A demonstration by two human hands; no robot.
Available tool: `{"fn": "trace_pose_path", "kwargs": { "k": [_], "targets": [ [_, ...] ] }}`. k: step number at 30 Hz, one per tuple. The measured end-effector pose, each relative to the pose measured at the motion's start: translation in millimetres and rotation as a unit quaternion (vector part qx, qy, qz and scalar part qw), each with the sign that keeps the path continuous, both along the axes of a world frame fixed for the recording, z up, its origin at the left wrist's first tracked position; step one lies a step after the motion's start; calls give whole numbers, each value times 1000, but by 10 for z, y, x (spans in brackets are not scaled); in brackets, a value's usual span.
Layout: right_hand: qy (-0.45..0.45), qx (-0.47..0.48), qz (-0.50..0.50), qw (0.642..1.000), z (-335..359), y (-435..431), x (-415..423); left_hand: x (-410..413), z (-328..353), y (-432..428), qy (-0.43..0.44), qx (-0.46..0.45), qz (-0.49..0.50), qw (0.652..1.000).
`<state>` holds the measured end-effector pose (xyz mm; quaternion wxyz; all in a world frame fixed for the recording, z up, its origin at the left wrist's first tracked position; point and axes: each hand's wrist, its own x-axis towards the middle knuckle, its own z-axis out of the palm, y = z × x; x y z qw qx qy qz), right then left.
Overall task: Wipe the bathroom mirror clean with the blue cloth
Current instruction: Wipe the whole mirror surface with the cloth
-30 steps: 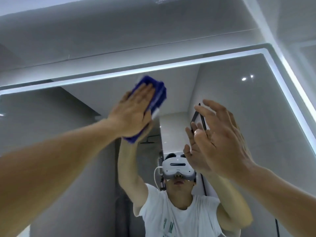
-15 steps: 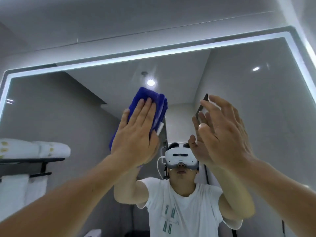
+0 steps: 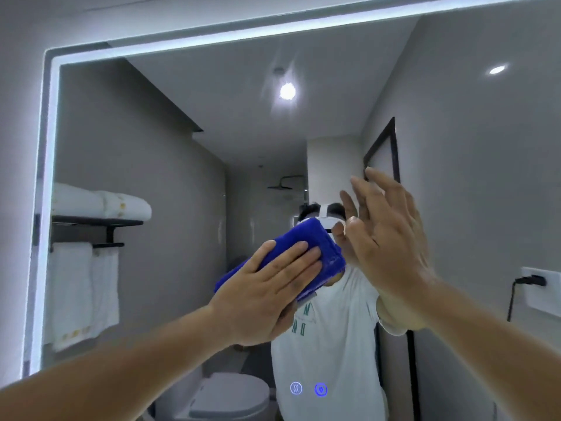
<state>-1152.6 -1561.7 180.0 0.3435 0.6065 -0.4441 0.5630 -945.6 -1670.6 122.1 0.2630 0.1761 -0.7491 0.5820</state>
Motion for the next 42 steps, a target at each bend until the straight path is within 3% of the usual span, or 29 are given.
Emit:
{"fn": "trace_pose_path", "kwargs": {
  "k": [2,4,9,14,16,25,31,34,38,42],
  "targets": [
    [1,5,-8,1000,-9,0,43,164,289,-59,-68,-15,6,998],
    [-4,3,-11,1000,25,11,75,392,705,-135,-78,-35,19,996],
    [-21,-19,-8,1000,90,14,200,700,1440,-166,105,-1,1,995],
    [-18,-28,0,999,61,35,467,502,1100,-151,299,48,-43,952],
    [-15,-23,1,1000,11,66,555,485,781,-173,322,56,-43,944],
    [-64,8,25,998,-331,158,872,729,-1043,-274,187,68,-37,979],
    [-60,27,21,998,-891,133,1008,825,-1652,-288,95,45,-19,994],
    [-49,48,15,998,-1172,142,1000,900,-1636,-301,36,52,-23,998],
    [-74,75,3,994,-1202,158,918,1045,-1133,-302,-1,38,-48,998],
    [-94,83,6,992,-1158,140,911,964,-583,-259,157,56,-53,985]
  ]
}}
